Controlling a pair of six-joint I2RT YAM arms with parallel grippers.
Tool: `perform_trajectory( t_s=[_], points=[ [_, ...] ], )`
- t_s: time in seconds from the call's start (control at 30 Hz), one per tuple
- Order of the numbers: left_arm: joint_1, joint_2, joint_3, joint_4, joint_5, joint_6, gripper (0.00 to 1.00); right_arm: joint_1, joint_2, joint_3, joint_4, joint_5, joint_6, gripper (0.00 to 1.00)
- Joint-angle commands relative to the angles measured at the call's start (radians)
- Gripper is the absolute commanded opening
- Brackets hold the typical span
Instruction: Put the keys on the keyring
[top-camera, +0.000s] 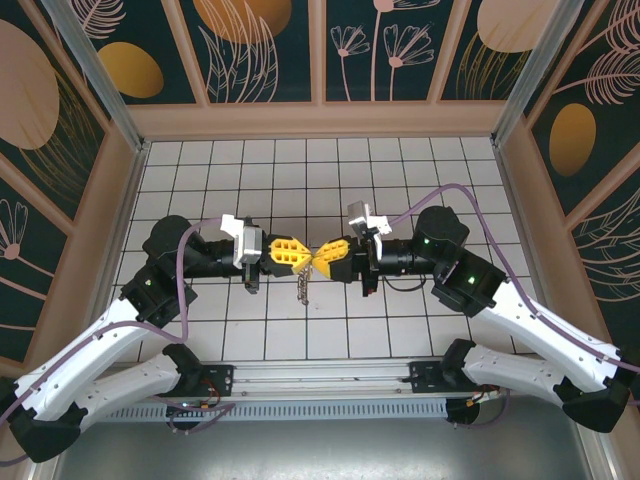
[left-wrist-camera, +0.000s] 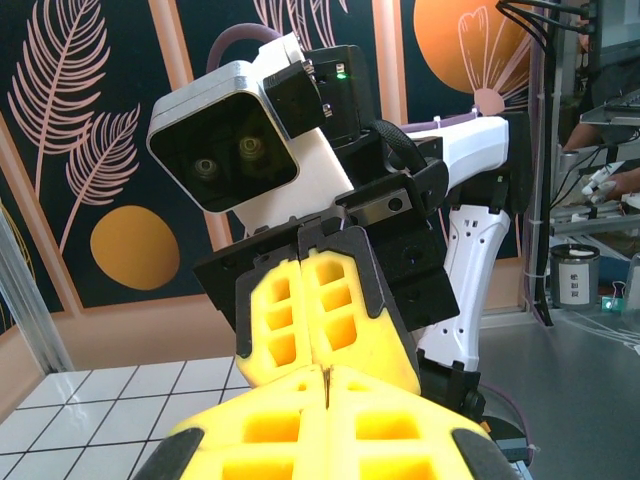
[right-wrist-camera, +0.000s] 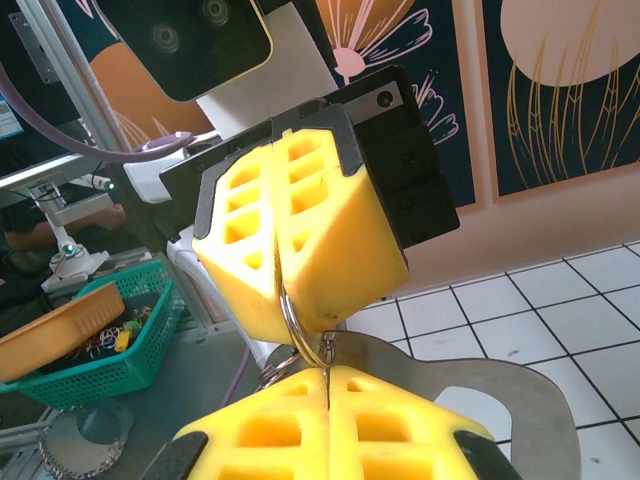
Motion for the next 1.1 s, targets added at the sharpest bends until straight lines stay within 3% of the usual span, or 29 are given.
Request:
perform_trajectory(
  t_s=[0.0,1.07],
  points=[
    [-0.002,-0.017,0.032,0.045,0.022,0.001,0.0,-0.009,-0.001,-0.02,0.024,-0.01,0.004,0.0],
    [-0.002,0.0,0.036,0.09,0.09,-0.032,0.0,-0.086,0.06,-0.006,0.045,-0.053,0.058,0.0]
  ],
)
